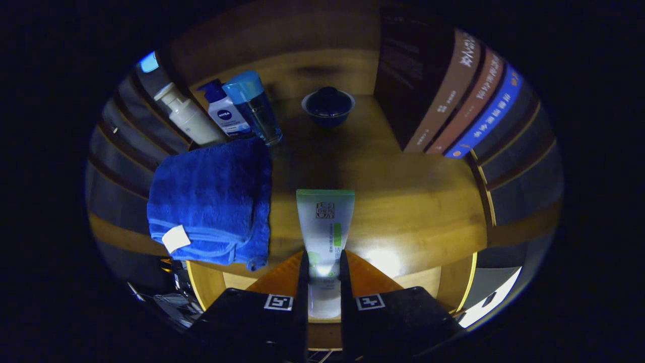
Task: Pull open the drawer, take out the items inside it, and place them on the countertop above the cabinet.
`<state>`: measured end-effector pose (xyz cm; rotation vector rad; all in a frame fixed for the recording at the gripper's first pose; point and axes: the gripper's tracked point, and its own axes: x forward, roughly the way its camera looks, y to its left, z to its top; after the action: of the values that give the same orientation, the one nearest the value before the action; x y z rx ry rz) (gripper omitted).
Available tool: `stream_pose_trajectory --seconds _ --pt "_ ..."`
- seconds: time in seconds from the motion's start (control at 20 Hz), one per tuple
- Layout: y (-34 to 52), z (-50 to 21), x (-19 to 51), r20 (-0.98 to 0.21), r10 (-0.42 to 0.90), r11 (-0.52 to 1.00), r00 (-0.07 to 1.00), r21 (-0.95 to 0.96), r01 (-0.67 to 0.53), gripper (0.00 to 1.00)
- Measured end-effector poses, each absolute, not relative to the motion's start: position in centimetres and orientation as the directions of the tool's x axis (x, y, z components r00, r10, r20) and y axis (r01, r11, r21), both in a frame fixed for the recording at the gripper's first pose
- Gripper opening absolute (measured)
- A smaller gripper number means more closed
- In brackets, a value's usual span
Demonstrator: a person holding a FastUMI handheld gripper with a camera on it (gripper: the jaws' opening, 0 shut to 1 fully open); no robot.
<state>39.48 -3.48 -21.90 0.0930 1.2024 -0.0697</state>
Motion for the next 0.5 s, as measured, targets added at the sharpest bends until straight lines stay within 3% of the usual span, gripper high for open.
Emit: stream_pose_trajectory --seconds 0.3,0.5 --pt "-3.8 -23.4 41.8 -0.931 -0.027 0.998 0.364 -0.005 0.061 0.36" --pt "-3.7 -22.6 42.1 -0.920 -0.033 0.998 0.392 -0.006 0.069 0.49"
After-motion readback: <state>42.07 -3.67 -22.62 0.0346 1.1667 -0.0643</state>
